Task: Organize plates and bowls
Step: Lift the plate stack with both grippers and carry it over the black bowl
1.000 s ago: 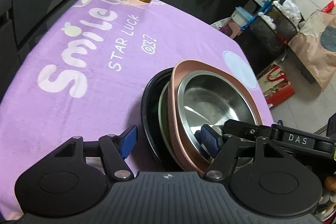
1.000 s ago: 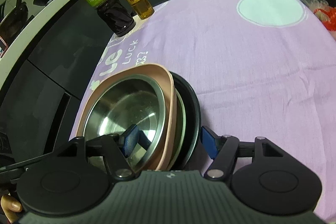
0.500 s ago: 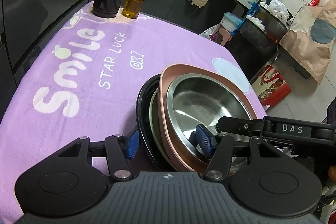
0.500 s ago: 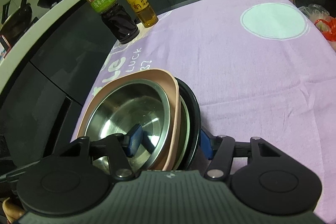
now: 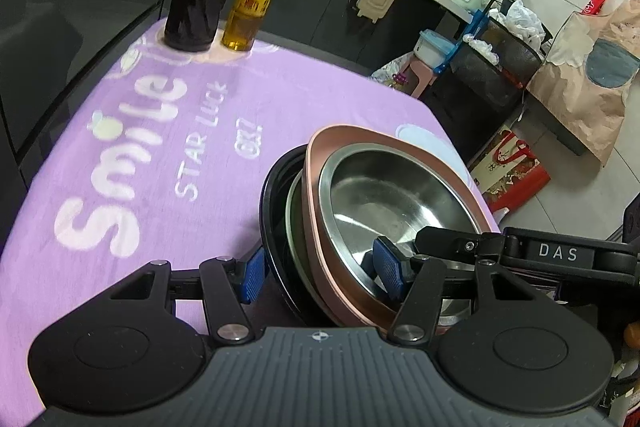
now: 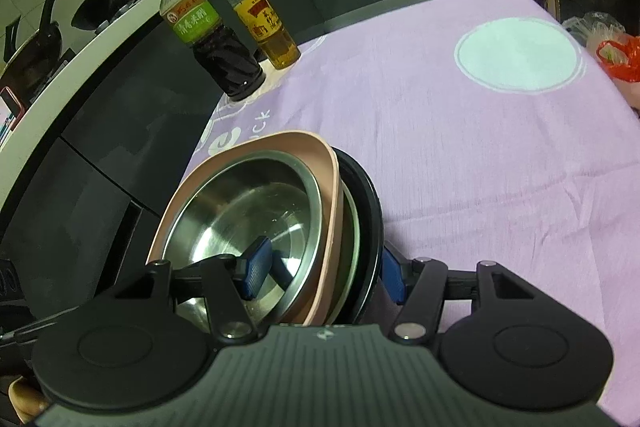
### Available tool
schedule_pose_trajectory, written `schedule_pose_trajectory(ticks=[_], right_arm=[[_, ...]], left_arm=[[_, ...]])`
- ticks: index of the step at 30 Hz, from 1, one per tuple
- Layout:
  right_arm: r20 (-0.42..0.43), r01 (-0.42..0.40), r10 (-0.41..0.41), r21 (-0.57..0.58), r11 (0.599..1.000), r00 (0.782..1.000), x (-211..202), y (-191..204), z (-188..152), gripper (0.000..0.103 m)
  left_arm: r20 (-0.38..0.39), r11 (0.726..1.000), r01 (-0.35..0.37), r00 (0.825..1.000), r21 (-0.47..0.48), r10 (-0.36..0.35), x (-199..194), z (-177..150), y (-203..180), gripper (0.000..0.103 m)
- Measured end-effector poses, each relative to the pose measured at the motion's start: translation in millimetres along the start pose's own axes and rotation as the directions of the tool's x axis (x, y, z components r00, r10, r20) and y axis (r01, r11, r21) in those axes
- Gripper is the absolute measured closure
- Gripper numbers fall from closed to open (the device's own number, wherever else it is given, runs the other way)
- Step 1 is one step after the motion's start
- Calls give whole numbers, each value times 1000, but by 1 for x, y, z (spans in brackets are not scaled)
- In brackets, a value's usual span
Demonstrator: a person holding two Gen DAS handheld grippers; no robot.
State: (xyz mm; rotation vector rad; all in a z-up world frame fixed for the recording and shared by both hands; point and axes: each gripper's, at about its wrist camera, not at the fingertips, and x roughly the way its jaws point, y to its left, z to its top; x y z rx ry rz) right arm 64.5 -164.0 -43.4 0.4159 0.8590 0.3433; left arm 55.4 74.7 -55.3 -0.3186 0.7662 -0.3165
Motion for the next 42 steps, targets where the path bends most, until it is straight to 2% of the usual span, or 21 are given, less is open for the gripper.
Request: schedule_pose_trajectory(ticks=[15, 23, 31, 42], right_arm=[[55, 6, -8, 39, 999, 998, 5, 2, 71, 50], [52, 3, -7, 77, 997, 999, 16, -6, 111, 50], [46, 3, -8, 108, 994, 999, 31, -15, 140, 50], [15, 27, -30, 134, 991, 999, 61, -32, 165, 50]], left_arm=[[44, 998, 5, 999, 55, -8, 32, 84, -20, 50], [51, 997, -2, 999, 72, -2, 58, 125, -27, 51], [53, 997, -1, 999, 76, -3, 85, 152, -26, 51], [28, 997, -19, 999, 69, 17, 126, 170, -20, 51]])
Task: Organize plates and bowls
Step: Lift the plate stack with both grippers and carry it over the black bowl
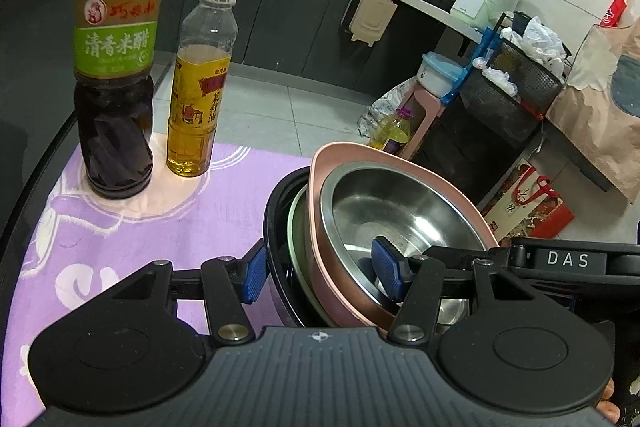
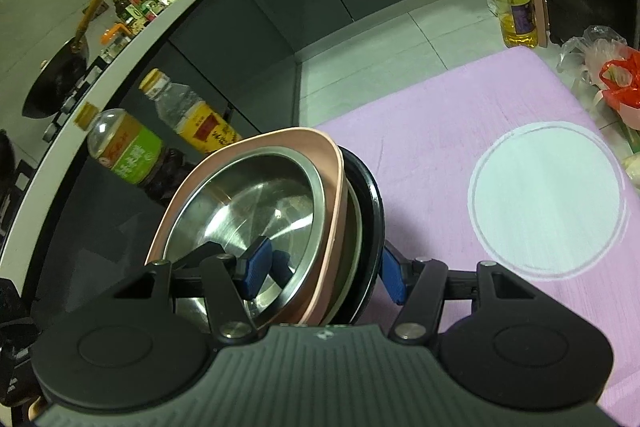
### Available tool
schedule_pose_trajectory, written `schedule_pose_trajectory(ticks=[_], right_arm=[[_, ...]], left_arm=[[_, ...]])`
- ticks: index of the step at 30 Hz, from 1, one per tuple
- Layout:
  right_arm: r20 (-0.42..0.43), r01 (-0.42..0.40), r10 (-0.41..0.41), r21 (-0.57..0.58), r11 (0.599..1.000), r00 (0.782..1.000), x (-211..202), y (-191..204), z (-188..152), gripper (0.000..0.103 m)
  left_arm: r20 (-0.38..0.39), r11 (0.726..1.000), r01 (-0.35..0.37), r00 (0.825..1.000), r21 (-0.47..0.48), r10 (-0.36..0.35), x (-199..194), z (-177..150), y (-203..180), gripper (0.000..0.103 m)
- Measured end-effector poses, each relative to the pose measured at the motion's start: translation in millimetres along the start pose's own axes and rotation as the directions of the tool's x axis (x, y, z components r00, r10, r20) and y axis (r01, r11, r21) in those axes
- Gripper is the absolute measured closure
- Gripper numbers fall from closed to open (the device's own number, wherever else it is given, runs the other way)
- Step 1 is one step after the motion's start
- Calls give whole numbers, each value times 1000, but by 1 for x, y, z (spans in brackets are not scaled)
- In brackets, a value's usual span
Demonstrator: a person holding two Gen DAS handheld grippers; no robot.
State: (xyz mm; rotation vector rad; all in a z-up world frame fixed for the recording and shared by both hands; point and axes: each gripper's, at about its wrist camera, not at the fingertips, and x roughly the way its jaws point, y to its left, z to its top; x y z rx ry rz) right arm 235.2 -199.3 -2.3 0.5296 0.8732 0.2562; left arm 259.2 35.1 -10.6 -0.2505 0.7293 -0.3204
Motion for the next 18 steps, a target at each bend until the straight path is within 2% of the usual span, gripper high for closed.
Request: schedule_pose_trajectory(ticks=[7, 18], right_arm=[[28, 9, -7, -51, 999, 1000, 18, -3, 9, 50], [2, 7, -7, -42, 999, 1000, 51, -19, 21, 50]], left_arm=[[7, 999, -12, 1000, -40, 13, 27, 7, 9, 51], [-1, 997, -50, 999, -67, 50, 68, 11, 27, 51]])
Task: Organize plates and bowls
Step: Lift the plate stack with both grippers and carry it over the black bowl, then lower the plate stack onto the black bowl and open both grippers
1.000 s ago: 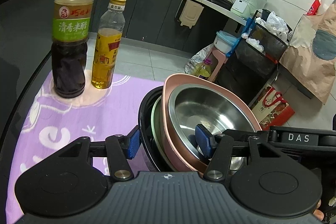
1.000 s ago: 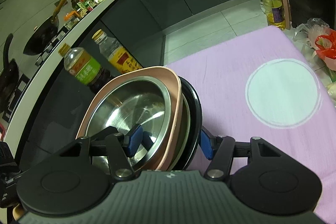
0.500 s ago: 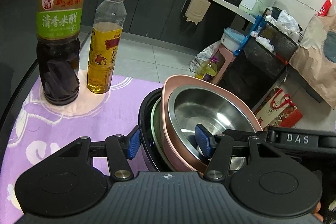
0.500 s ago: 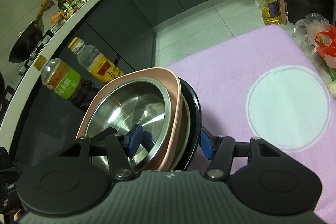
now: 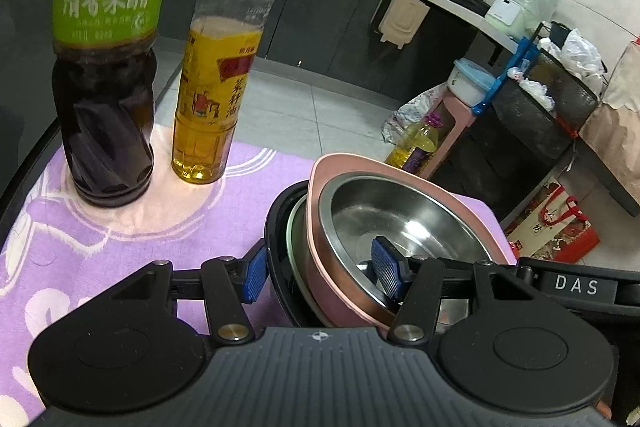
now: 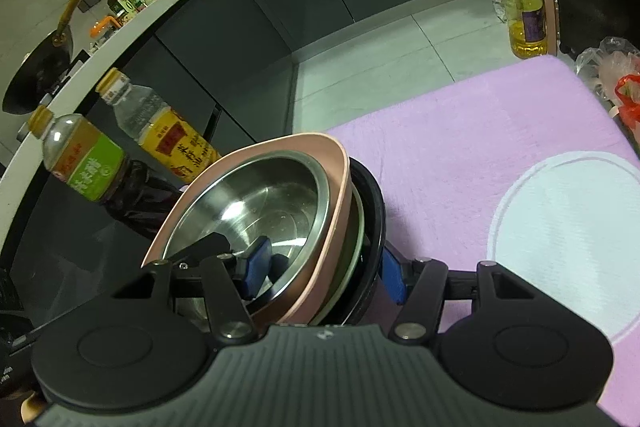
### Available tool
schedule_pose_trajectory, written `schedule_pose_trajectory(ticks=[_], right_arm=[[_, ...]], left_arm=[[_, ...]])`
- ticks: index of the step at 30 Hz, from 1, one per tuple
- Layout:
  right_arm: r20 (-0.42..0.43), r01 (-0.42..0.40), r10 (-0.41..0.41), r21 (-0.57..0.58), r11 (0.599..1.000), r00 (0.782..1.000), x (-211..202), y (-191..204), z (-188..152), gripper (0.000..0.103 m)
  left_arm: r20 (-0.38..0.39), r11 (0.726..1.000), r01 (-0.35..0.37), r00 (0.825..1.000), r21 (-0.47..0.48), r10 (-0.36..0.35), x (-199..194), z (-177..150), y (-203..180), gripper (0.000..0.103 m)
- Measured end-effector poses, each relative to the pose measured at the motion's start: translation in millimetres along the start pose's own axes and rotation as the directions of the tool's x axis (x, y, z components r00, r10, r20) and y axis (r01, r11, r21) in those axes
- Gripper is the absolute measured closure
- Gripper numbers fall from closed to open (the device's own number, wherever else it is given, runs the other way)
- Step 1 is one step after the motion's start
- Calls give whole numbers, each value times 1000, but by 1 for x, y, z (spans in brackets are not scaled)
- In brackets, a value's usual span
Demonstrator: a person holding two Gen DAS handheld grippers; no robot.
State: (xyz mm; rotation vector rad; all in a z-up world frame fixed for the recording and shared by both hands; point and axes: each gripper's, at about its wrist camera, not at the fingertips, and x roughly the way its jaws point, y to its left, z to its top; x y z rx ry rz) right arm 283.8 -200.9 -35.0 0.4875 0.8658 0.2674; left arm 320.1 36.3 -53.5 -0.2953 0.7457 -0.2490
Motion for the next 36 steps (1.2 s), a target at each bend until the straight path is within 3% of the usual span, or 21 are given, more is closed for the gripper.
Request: schedule_pose_trajectory(ticks=[19, 23, 29, 36], right_arm=[[-51, 26, -24, 32, 999, 998, 23, -14, -2, 50], [-46, 28, -27, 38, 999, 999, 24, -14, -2, 49], [-39, 28, -26, 40, 999, 999, 22, -15, -2, 49], [58, 49, -49, 1, 999, 997, -2, -10, -6, 48]], left_arm=[[-39, 999, -12, 999, -37, 11, 24, -7, 12, 50], [-47, 999, -23, 999, -44, 21, 24, -6, 14, 45], [26, 994, -81, 997, 79, 79, 6, -6, 2, 45], [127, 987, -133, 984, 88, 122, -33, -10, 3, 45]])
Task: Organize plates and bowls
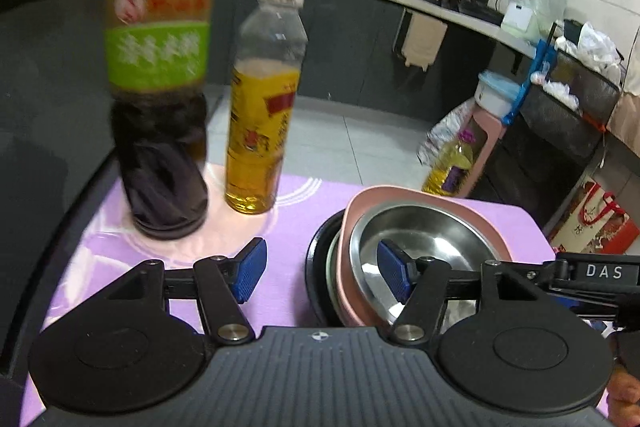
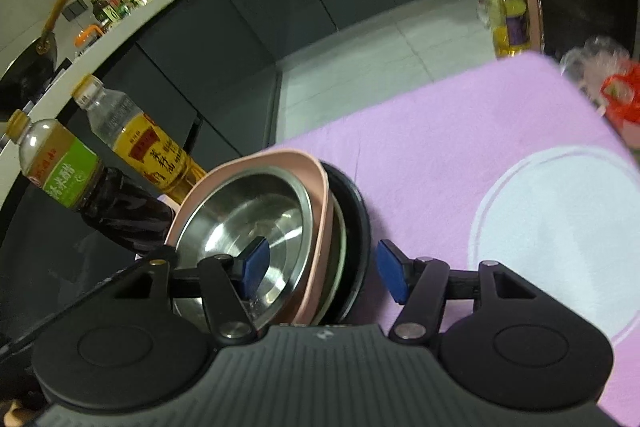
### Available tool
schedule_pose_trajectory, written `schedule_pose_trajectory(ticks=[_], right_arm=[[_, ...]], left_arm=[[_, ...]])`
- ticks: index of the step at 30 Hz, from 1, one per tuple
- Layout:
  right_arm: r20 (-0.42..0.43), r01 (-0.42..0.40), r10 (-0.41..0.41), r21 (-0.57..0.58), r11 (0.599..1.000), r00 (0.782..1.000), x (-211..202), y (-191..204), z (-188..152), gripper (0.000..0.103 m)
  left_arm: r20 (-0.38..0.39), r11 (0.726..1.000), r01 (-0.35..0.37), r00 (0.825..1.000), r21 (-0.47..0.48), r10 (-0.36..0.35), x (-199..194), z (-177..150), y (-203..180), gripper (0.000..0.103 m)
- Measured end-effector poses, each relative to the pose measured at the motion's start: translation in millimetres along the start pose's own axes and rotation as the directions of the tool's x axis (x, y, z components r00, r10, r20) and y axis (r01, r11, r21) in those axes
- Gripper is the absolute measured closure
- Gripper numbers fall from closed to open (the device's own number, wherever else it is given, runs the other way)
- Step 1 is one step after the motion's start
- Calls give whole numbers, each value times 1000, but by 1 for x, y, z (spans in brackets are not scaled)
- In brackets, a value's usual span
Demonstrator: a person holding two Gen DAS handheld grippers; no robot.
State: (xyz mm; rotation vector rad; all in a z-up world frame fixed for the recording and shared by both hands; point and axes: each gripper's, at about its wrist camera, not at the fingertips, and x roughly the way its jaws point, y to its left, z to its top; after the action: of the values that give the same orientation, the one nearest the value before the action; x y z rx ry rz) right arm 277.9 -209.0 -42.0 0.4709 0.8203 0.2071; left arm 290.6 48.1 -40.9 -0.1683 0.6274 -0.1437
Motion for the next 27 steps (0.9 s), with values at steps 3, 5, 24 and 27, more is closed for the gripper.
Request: schedule_pose_trajectory(ticks=[3, 5, 24, 27], right_arm=[[29, 7, -7, -18, 1000, 1000, -14, 1, -6, 48], [38, 2, -1, -25, 1000, 999, -24, 3, -11, 48], [185, 2, 45, -247, 969, 982, -113, 55, -86, 46], [221, 31, 30, -269, 963, 975, -119, 60, -98, 44]], left_arm=[[29, 1000, -10, 1000, 17, 10, -19, -5, -2, 45], [47, 999, -13, 999, 34, 12, -33, -11, -6, 45], [259, 978, -52, 966, 202, -2, -152, -65, -50, 45], [263, 980, -63, 965, 186, 13, -162, -73, -51, 45]])
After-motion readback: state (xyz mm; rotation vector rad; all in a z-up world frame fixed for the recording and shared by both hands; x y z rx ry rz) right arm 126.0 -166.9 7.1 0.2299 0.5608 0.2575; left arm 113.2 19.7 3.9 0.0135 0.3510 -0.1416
